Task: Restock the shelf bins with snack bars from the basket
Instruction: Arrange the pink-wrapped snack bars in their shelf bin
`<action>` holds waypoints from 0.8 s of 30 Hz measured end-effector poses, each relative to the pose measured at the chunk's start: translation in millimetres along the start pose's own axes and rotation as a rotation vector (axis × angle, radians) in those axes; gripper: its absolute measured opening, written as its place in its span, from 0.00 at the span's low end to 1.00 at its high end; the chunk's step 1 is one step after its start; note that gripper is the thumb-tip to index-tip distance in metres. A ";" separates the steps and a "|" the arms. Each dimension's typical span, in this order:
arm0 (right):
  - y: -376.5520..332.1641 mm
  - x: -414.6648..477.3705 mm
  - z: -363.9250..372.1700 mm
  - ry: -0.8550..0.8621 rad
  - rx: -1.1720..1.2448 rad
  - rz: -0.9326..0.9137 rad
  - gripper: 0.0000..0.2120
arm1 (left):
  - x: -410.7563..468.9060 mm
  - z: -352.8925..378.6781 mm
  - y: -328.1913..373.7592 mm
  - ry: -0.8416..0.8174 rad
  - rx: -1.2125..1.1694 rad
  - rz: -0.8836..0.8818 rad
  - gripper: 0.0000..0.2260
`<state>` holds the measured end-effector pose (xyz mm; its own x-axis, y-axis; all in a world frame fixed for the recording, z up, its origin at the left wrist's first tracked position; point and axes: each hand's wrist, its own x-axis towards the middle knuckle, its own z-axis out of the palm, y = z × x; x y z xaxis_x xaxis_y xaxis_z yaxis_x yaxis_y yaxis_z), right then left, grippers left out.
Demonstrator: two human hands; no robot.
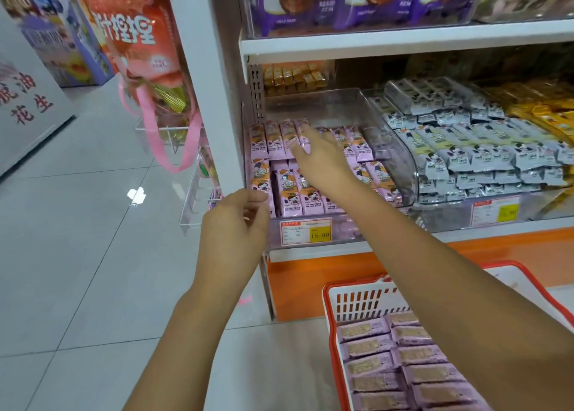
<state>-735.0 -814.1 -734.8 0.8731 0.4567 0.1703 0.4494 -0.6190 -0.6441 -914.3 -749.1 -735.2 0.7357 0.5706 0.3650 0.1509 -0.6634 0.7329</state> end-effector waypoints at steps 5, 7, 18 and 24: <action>30.5 -67.4 -40.5 0.198 0.207 -0.258 0.07 | -14.2 8.2 7.3 -0.171 -0.005 0.079 0.10; 53.0 -98.3 -52.1 0.146 0.186 -0.334 0.13 | -21.3 19.5 7.6 -0.309 0.083 0.117 0.13; 255.3 -200.6 29.5 -0.527 -0.307 0.000 0.19 | -89.9 115.8 -20.2 -1.170 0.606 0.111 0.16; 304.1 -218.9 76.6 -0.798 -0.420 0.161 0.41 | -111.1 142.6 -37.8 -1.272 0.751 0.091 0.14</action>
<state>-804.0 -1053.4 -1025.0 0.6116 0.5538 -0.5650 0.5014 -0.8237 -0.2647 -907.6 -856.4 -885.4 0.7721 -0.0203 -0.6351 0.0804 -0.9883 0.1293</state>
